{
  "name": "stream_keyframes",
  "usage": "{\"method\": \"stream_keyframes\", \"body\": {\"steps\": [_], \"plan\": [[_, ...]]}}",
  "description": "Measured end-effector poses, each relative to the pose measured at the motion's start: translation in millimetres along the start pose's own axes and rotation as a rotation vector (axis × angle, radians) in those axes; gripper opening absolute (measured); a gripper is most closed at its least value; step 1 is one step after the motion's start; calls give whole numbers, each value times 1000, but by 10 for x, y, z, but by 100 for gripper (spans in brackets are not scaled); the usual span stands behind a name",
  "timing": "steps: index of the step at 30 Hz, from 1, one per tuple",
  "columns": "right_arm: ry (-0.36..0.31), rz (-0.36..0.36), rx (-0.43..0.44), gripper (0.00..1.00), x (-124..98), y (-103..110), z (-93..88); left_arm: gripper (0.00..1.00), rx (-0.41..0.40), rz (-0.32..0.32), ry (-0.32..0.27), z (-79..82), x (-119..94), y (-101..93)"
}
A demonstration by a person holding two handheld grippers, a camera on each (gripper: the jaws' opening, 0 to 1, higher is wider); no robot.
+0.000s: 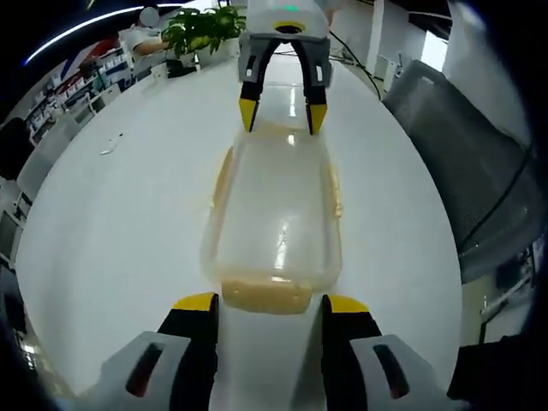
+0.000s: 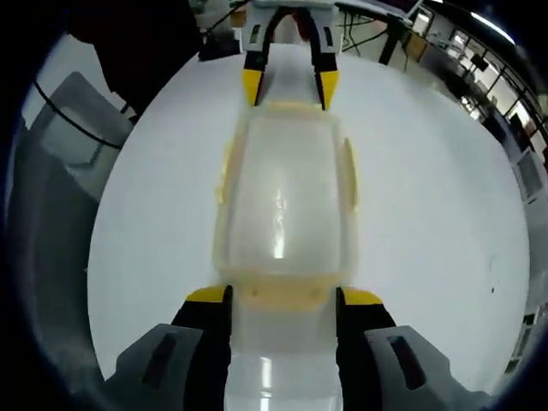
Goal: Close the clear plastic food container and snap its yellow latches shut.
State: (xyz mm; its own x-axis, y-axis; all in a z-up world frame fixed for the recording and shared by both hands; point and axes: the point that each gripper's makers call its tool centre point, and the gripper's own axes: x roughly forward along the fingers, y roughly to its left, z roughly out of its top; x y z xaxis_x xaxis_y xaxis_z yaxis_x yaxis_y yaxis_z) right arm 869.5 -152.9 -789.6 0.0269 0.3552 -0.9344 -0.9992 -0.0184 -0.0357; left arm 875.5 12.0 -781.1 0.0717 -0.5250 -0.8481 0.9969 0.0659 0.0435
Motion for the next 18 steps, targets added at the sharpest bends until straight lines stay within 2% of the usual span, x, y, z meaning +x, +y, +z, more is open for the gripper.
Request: {"method": "stream_keyframes", "body": {"steps": [13, 18], "plan": [[-10, 16, 34, 43, 20, 7, 21, 39, -13, -18, -20, 20, 22, -1], [-9, 17, 28, 38, 11, -10, 18, 34, -2, -26, -25, 39, 25, 0]]}}
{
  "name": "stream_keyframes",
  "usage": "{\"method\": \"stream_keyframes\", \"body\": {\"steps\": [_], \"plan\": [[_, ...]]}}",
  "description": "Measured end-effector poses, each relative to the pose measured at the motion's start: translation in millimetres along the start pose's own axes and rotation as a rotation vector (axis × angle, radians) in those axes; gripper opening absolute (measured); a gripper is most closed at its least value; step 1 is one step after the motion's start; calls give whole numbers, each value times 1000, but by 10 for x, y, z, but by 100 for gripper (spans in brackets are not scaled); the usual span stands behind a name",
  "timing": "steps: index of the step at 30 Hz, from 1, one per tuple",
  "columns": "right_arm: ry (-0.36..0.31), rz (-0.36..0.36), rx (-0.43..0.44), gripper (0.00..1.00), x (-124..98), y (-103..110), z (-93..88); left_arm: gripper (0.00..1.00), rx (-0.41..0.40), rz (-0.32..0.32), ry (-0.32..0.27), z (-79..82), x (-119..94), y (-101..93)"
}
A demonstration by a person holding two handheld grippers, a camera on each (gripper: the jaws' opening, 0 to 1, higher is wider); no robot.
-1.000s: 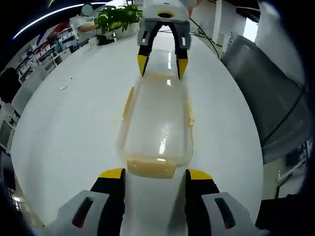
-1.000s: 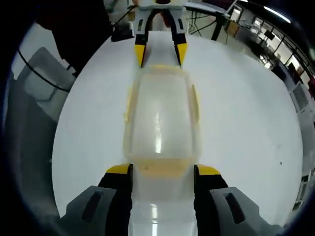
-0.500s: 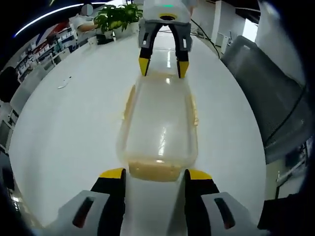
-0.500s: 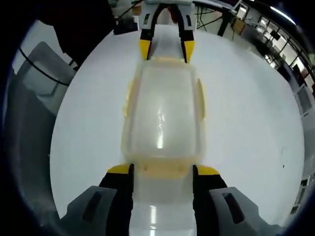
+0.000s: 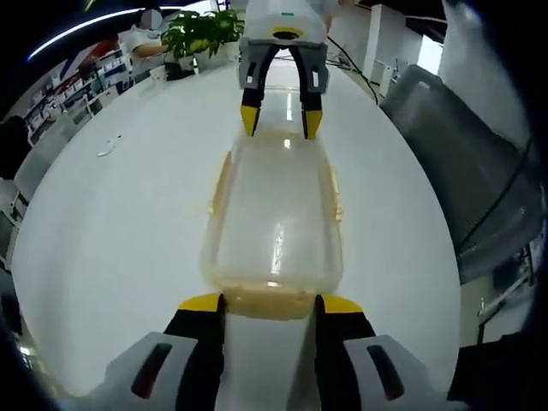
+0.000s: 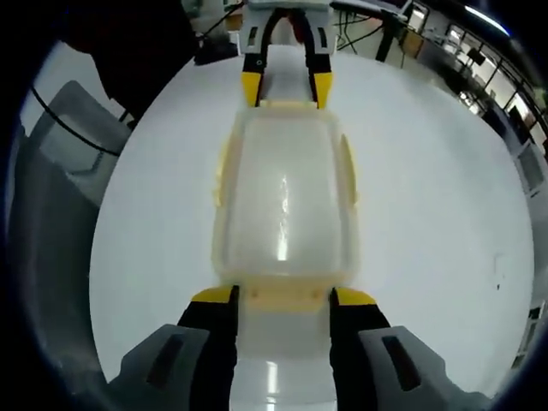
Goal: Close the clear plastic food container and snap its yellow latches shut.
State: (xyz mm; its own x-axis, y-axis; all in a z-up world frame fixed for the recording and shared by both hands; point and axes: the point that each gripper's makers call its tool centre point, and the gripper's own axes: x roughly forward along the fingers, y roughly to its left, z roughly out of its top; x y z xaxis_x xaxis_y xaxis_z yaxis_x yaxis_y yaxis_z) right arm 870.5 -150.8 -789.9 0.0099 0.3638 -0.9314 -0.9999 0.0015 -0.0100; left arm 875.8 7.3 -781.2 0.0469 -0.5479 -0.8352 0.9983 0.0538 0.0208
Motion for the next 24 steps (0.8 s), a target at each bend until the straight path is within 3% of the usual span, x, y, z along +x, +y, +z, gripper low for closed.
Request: {"method": "stream_keyframes", "body": {"steps": [12, 24], "plan": [[17, -9, -23, 36, -41, -19, 18, 33, -12, 1, 23, 56, -29, -11], [-22, 1, -43, 36, -454, 38, 210, 32, -30, 23, 44, 290, -484, -113]]}}
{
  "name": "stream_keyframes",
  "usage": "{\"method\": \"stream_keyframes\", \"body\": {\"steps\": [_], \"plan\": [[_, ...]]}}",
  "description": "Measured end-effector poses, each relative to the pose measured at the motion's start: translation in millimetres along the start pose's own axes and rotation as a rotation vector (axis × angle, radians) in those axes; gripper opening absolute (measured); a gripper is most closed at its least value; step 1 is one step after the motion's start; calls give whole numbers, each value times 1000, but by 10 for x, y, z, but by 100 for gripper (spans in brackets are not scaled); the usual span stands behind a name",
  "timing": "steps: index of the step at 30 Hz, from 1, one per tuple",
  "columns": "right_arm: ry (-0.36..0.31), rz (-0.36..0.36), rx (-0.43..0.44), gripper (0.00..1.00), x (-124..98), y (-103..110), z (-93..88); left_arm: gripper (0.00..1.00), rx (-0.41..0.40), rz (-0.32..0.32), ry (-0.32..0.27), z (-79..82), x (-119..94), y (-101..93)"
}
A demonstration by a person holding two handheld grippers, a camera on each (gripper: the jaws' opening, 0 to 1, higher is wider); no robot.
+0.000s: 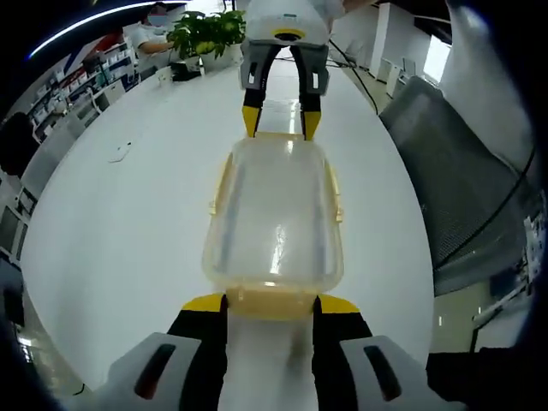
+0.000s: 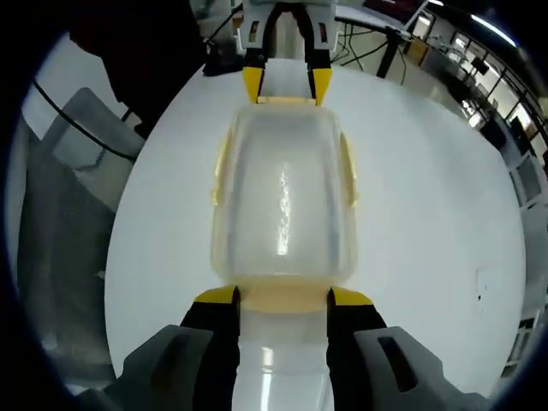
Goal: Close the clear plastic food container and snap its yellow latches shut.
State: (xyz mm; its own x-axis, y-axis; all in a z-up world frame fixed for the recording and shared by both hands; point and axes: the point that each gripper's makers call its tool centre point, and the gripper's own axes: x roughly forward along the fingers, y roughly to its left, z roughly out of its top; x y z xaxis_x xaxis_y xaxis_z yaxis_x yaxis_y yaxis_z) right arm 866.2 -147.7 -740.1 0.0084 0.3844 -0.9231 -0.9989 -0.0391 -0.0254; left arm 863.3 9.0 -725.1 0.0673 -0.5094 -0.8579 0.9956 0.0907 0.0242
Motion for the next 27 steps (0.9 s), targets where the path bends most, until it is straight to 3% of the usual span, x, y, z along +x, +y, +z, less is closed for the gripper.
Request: {"method": "stream_keyframes", "body": {"steps": [6, 13, 18, 27], "plan": [[-15, 6, -15, 36, -220, 8, -45, 32, -3, 8, 0, 228, -143, -59], [-6, -11, -16, 36, -460, 23, -274, 32, 12, 28, -18, 560, -103, -60], [0, -12, -8, 36, -646, 74, -495, 32, 30, 32, -33, 841, 6, -86], [15, -24, 13, 36, -937, 133, -1044, 32, 51, 19, -61, 1339, 291, -93]]}}
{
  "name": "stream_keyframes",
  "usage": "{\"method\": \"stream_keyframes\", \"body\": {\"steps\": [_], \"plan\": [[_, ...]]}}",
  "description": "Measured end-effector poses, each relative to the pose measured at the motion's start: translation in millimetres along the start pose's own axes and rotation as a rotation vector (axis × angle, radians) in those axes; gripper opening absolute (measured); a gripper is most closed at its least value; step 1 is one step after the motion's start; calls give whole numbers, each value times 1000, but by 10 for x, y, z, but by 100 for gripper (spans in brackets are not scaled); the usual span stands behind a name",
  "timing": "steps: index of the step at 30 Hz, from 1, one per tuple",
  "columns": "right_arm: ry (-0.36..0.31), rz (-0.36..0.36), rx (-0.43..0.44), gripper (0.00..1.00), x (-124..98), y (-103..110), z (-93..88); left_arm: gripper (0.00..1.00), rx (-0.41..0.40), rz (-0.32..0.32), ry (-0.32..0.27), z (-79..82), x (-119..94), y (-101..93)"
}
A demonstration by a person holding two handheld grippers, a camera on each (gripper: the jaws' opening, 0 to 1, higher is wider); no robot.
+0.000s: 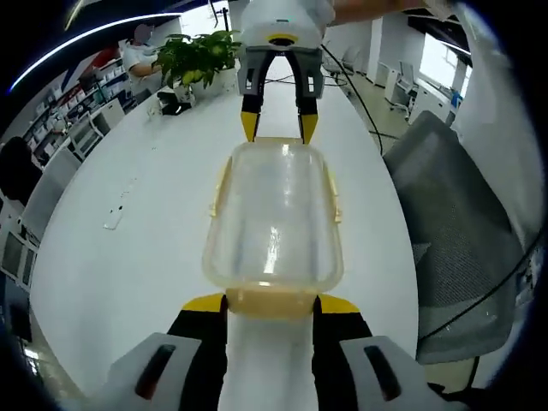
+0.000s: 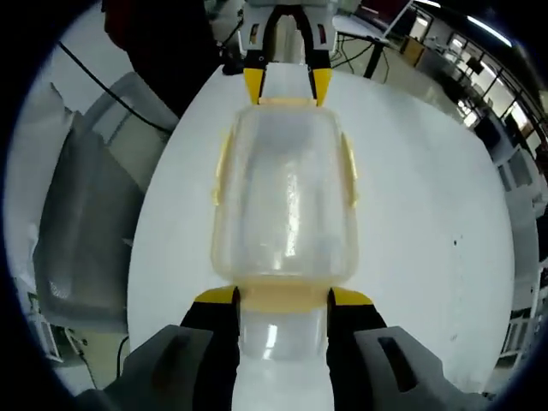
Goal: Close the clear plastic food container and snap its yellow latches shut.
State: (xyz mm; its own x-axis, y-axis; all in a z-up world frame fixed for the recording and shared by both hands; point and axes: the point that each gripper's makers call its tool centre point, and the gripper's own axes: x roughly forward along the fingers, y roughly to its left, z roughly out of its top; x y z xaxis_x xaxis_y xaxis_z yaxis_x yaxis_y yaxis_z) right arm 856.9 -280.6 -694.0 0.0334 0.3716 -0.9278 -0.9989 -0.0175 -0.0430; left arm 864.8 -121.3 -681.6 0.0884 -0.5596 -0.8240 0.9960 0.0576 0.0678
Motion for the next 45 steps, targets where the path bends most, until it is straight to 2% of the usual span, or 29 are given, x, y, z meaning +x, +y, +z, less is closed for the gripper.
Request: {"method": "stream_keyframes", "body": {"steps": [9, 20, 27, 45], "plan": [[15, -8, 31, 36, -130, 47, -462, 32, 37, -9, -11, 353, 339, 4], [35, -25, 47, 36, -175, 51, -836, 32, 71, 1, -26, 576, 644, 18], [46, -21, 55, 36, -135, 56, -960, 32, 77, -10, -23, 633, 768, 13], [50, 7, 62, 36, -42, -2, -1002, 32, 62, -30, -1, 578, 848, 27]]}}
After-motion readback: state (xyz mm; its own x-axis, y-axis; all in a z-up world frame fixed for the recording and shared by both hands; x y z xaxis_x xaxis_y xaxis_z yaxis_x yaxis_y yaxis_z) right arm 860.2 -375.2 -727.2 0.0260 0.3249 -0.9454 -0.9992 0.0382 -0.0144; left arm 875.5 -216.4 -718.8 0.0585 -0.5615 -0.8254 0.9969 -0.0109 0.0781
